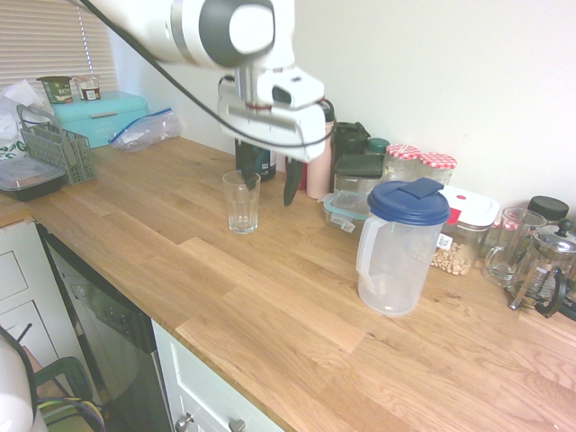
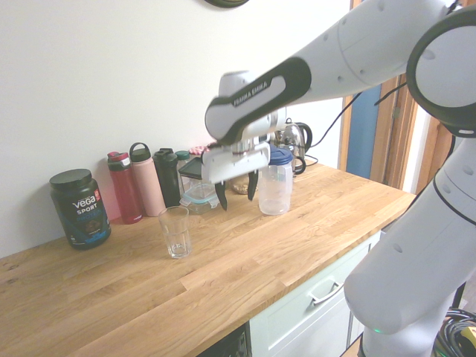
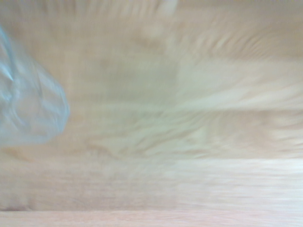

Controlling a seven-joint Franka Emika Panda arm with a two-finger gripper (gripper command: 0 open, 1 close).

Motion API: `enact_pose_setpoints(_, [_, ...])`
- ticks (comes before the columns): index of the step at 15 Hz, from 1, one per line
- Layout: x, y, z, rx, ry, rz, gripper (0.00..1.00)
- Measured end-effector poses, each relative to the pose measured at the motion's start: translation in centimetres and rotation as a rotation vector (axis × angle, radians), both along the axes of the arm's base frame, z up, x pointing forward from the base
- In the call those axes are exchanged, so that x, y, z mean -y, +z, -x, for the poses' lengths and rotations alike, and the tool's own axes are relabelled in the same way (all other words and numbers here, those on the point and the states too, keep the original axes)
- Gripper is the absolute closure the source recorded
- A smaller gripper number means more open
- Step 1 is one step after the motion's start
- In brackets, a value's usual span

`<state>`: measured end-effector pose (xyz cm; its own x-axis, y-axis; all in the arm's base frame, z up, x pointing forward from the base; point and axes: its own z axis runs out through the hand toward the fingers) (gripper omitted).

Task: Pour me some water

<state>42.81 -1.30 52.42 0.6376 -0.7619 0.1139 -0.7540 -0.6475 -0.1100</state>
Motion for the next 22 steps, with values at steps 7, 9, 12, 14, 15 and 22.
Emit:
enact_pose_setpoints(7, [10.2,7.4,5.7,0.066,-0.040,0.026,0.00])
enact_pose_setpoints(9, [13.9,6.5,6.6,0.090,-0.041,0.024,0.00])
enact_pose_setpoints(12, [16.5,4.3,7.0,0.129,-0.024,0.043,0.00])
enact_pose_setpoints(14, [16.5,1.4,6.4,0.133,-0.004,0.043,0.00])
enact_pose_setpoints(15, [16.3,0.0,6.1,0.125,0.002,0.042,0.00])
enact_pose_setpoints(22, [17.3,-5.9,2.9,0.157,-0.003,0.068,1.00])
